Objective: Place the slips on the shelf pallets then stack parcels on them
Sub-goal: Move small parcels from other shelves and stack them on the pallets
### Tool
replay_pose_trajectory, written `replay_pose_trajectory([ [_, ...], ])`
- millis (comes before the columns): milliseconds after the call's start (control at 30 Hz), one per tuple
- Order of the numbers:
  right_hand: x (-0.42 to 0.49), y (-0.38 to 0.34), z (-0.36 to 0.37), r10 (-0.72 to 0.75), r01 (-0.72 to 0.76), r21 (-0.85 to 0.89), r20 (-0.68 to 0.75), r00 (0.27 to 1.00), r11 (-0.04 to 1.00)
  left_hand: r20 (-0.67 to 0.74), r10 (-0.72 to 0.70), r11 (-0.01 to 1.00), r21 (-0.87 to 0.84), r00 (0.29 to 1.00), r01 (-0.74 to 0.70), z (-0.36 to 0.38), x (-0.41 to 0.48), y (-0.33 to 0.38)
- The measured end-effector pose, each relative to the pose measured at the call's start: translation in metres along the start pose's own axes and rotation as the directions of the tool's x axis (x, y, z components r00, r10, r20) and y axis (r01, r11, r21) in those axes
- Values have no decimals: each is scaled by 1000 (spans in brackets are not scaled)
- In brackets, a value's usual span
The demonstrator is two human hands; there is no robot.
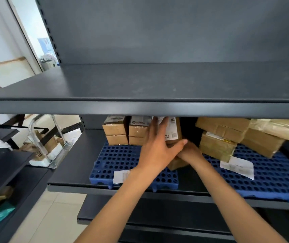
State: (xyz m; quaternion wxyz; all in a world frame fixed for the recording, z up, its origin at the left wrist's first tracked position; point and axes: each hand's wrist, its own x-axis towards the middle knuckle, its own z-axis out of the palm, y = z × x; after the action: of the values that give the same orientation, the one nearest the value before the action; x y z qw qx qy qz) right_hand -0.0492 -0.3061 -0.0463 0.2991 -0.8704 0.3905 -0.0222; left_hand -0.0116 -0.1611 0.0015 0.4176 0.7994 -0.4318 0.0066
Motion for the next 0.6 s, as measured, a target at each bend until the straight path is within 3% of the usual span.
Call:
replay_pose_trajectory([
  [67,-2,9,-5,54,-51,330,1,999,943,4,5,1000,12,1000,-6,11,8,-3],
  [133,-10,18,-13,173,-159,609,36,984,777,2,6,998,60,1000,-6,20,10,-8],
  [233,-17,28,-18,168,-162,778,73,983,607,39,5,990,141,999,-10,32,9,-13],
  [367,-31,27,-12,-20,-20,842,37,999,540,67,79,996,-49,995,-76,36,5,-16],
  [433,-39,27,-8,-106,64,842,-8,994,536,-7,109,973,-205,994,-108,27,1,-24],
  [533,-48,27,-1,-210,199,773,-87,974,602,-308,106,945,-266,946,-192,0,-1,-57],
  [600,-48,27,7,-243,261,718,-131,961,646,-534,35,947,-254,845,-199,-22,0,-92],
])
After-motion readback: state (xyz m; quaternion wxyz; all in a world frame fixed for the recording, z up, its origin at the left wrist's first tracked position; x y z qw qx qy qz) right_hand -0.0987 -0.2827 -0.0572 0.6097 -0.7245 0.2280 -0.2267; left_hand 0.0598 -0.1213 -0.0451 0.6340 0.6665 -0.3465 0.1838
